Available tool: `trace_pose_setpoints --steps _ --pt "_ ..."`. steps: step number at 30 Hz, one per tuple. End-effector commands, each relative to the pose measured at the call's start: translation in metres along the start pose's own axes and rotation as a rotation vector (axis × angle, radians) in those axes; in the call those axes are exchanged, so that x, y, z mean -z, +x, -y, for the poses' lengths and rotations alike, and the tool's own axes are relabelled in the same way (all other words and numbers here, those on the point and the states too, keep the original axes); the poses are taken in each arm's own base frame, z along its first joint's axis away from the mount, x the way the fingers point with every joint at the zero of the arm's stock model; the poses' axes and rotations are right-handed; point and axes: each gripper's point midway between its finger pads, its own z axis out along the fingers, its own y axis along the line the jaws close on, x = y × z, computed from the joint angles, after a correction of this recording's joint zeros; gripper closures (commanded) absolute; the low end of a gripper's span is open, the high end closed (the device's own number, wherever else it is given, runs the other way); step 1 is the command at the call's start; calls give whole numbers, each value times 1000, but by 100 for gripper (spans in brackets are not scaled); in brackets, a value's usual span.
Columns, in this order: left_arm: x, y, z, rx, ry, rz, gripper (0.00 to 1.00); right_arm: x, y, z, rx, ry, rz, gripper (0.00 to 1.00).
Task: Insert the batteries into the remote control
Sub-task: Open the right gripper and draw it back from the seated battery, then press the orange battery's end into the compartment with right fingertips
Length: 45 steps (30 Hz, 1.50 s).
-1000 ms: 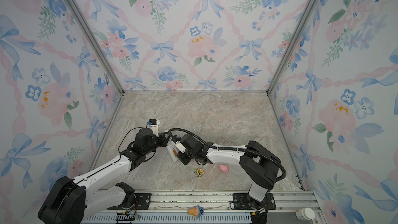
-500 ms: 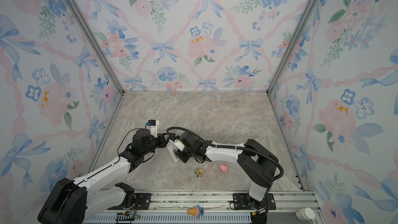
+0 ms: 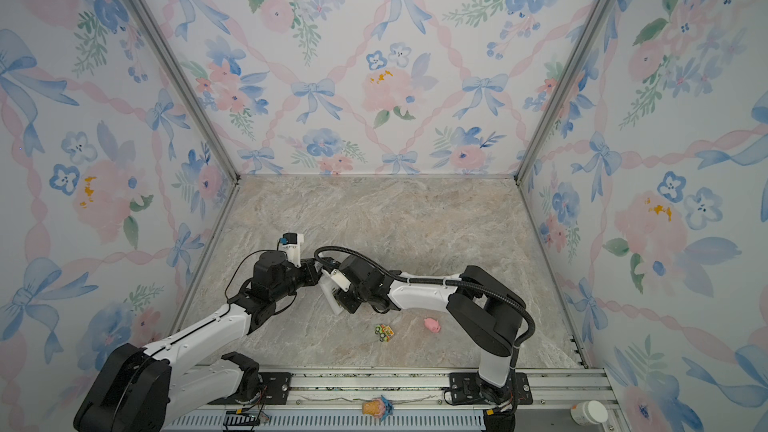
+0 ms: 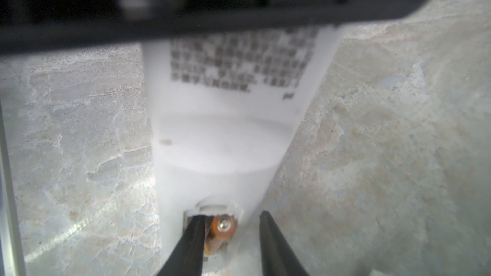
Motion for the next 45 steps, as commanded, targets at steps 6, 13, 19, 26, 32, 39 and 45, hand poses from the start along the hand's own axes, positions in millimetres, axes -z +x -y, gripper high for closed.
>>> trace_pose_setpoints --steps 6,13,19,26,32,39,45 --pt "3 -5 14 30 81 9 100 0 -8 8 -21 80 9 78" --pt "4 -7 14 31 85 14 100 0 -7 5 -26 66 8 86" --pt "7 -9 16 28 93 23 100 1 -10 5 -35 64 20 89" --pt "8 -8 14 27 92 25 100 16 -18 3 -35 63 67 94" --pt "9 -7 15 21 108 30 100 33 -23 -2 -38 57 107 94" --pt "11 -9 19 18 128 41 100 39 -29 -13 -36 27 130 94" --pt "18 -13 25 18 168 74 100 37 -25 -19 -67 -13 121 93"
